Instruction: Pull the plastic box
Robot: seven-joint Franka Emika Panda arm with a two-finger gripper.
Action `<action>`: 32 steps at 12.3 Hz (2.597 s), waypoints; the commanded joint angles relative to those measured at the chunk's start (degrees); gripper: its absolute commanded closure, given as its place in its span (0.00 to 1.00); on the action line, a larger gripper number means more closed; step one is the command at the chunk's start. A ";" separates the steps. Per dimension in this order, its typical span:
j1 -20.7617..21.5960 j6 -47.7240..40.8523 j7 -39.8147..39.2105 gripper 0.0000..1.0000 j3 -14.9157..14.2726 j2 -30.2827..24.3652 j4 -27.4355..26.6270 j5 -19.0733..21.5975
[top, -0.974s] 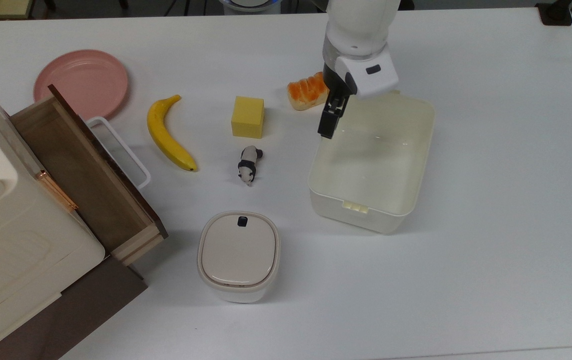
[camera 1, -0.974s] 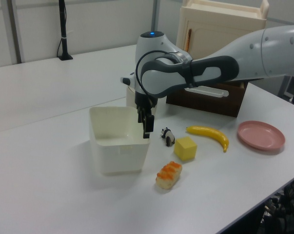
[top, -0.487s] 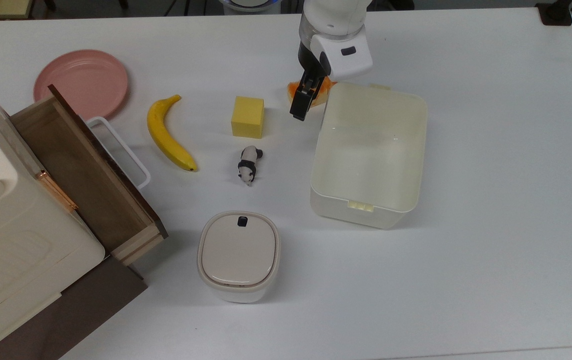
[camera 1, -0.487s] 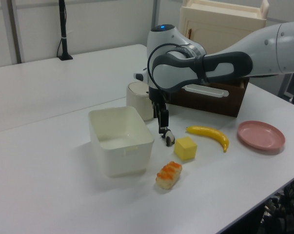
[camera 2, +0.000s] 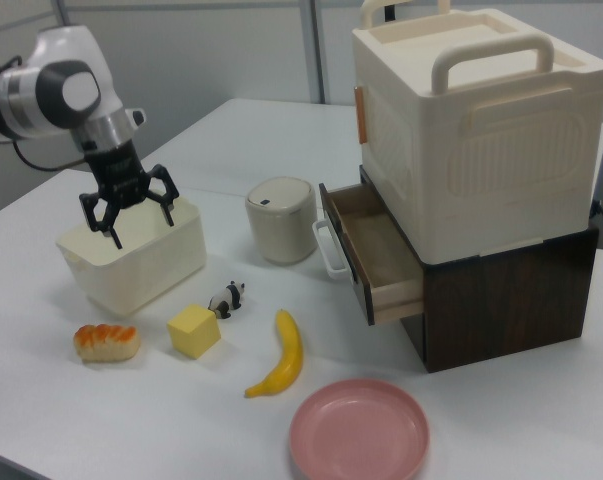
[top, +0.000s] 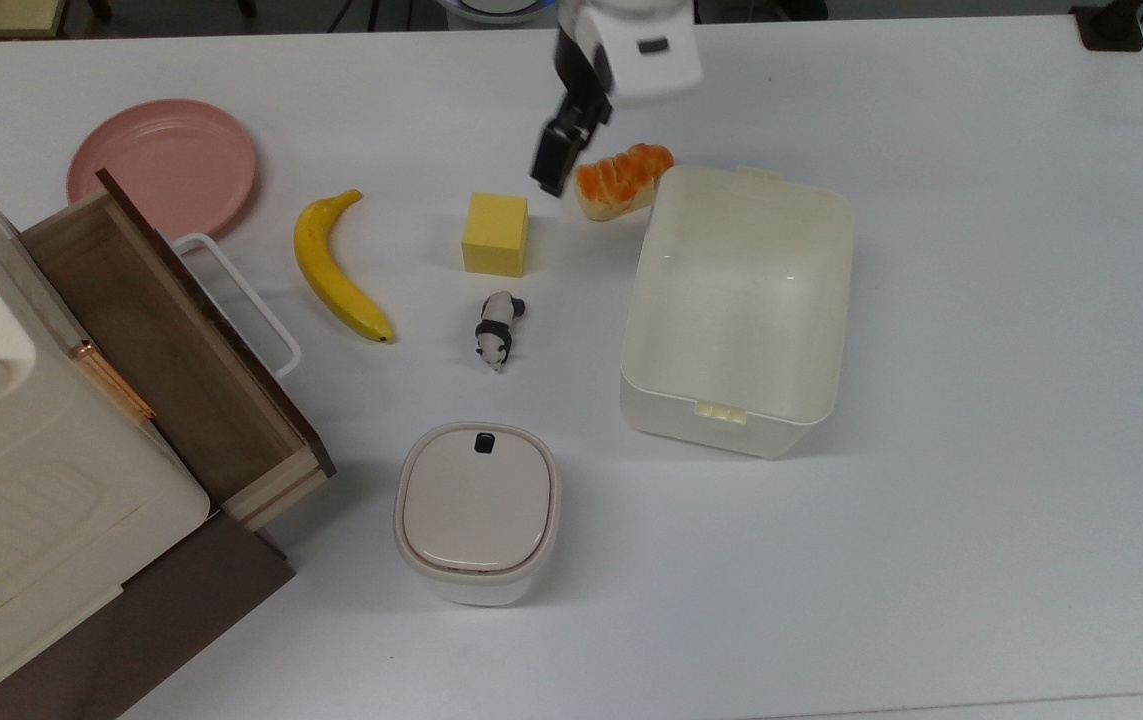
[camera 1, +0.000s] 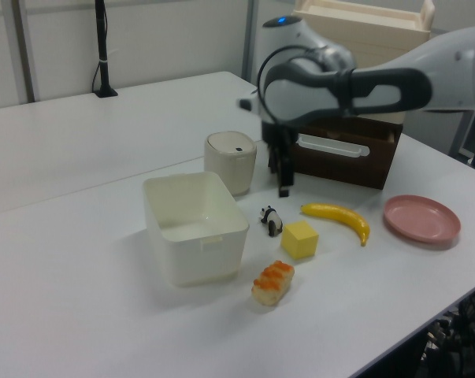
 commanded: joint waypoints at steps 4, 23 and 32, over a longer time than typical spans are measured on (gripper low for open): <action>-1.54 -10.59 23.87 0.00 -2.80 -6.25 4.17 -0.45; -1.27 -6.98 54.73 0.00 -6.84 -6.16 3.90 12.56; -1.27 0.23 54.47 0.00 -7.72 -5.99 3.47 12.48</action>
